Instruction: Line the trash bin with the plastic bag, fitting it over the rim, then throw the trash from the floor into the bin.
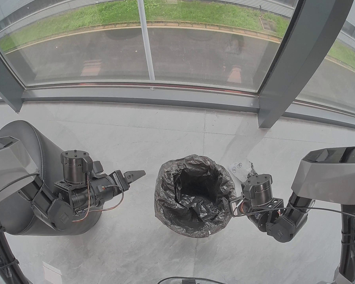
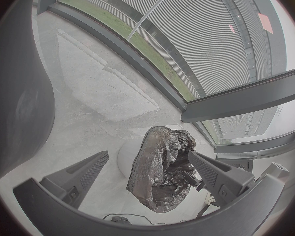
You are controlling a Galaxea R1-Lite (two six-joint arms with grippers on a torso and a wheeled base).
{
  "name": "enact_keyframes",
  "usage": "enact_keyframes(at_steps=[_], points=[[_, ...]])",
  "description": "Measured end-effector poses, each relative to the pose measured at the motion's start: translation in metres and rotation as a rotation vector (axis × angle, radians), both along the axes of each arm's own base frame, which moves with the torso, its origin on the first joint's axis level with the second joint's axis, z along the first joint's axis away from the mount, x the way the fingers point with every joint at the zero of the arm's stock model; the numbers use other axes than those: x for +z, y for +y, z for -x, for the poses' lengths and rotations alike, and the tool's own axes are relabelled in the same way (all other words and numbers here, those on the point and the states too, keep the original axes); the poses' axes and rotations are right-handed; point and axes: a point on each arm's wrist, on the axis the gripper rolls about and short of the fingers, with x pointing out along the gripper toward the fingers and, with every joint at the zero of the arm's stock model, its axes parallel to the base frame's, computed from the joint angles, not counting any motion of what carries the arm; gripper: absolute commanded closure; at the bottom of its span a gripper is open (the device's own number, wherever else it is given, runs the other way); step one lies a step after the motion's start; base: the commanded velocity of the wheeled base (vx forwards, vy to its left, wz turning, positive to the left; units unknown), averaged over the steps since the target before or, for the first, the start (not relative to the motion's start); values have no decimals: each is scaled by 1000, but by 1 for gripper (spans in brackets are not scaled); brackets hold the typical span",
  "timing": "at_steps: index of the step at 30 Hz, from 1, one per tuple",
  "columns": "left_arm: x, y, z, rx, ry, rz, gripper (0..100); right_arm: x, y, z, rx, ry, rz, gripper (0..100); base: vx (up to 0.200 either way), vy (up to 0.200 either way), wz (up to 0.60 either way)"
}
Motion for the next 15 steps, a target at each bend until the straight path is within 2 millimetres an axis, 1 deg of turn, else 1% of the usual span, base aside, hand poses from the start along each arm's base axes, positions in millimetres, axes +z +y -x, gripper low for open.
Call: enact_keyframes(at_steps=[8, 15], points=[[0, 0, 0, 0, -1, 1, 0, 2, -1, 5, 0, -7, -12, 0, 0, 0, 0], [1, 0, 0, -1, -2, 0, 0, 17, 4, 5, 14, -105, -67, 0, 0, 0, 0]])
